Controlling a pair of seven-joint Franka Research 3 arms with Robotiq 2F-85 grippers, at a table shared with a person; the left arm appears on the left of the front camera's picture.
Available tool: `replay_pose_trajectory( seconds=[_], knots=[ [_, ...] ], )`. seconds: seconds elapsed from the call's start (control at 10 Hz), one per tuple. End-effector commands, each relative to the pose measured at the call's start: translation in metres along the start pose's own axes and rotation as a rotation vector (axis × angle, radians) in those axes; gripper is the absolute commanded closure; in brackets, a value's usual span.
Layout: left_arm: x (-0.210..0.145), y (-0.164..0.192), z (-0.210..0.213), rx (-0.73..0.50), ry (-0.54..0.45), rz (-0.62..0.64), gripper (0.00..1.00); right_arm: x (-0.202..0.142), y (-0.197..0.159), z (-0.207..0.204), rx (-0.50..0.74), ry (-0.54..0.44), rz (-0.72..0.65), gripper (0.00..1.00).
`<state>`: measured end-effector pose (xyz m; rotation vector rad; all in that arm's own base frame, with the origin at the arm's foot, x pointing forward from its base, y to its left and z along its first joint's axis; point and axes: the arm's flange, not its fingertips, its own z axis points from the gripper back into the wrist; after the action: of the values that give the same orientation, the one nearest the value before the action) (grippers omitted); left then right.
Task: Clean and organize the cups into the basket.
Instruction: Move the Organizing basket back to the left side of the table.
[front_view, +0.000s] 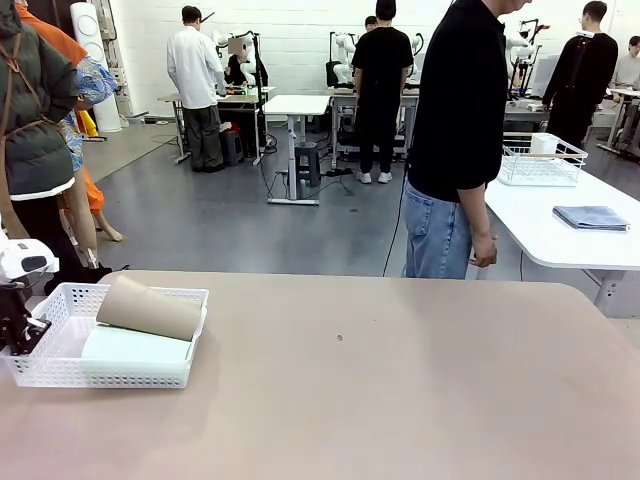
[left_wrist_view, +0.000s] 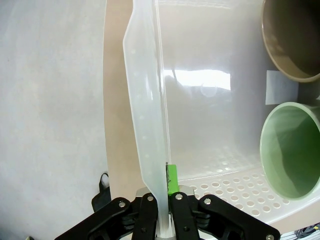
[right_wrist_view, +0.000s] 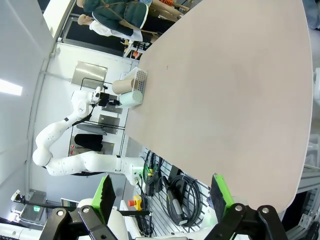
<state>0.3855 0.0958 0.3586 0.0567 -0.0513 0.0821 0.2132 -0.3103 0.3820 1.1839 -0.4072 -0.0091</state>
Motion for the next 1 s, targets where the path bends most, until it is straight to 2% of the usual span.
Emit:
replay_pose_trajectory(
  seconds=[0.0, 0.1, 0.2, 0.3, 0.4, 0.6, 0.7, 0.9],
  knots=[
    [0.004, 0.004, -0.006, -0.035, -0.01, -0.058, 0.96, 0.001, 0.001, -0.001, 0.0, 0.003, 0.002, 0.0],
    [0.005, 0.003, -0.008, -0.034, -0.016, -0.065, 0.94, 0.001, 0.001, -0.001, 0.0, 0.003, 0.002, 0.0],
    [0.006, 0.003, -0.008, -0.041, -0.025, -0.074, 0.38, 0.001, 0.001, -0.001, 0.0, 0.003, 0.002, 0.0],
    [0.006, 0.004, -0.008, -0.043, -0.038, -0.088, 0.34, 0.001, 0.001, -0.001, 0.0, 0.003, 0.002, 0.0],
    [0.006, 0.006, -0.006, -0.039, -0.048, -0.078, 0.0, 0.001, 0.001, -0.001, 0.0, 0.003, 0.002, 0.0],
    [0.006, 0.011, -0.003, -0.049, -0.051, -0.069, 0.0, 0.001, 0.001, -0.001, 0.0, 0.003, 0.002, 0.0],
    [0.006, 0.012, -0.002, -0.054, -0.051, -0.068, 0.15, 0.001, 0.001, -0.001, 0.0, 0.003, 0.002, 0.0],
    [0.005, 0.013, 0.0, -0.06, -0.05, -0.067, 0.0, 0.001, 0.001, -0.001, 0.0, 0.003, 0.002, 0.0]
  ],
)
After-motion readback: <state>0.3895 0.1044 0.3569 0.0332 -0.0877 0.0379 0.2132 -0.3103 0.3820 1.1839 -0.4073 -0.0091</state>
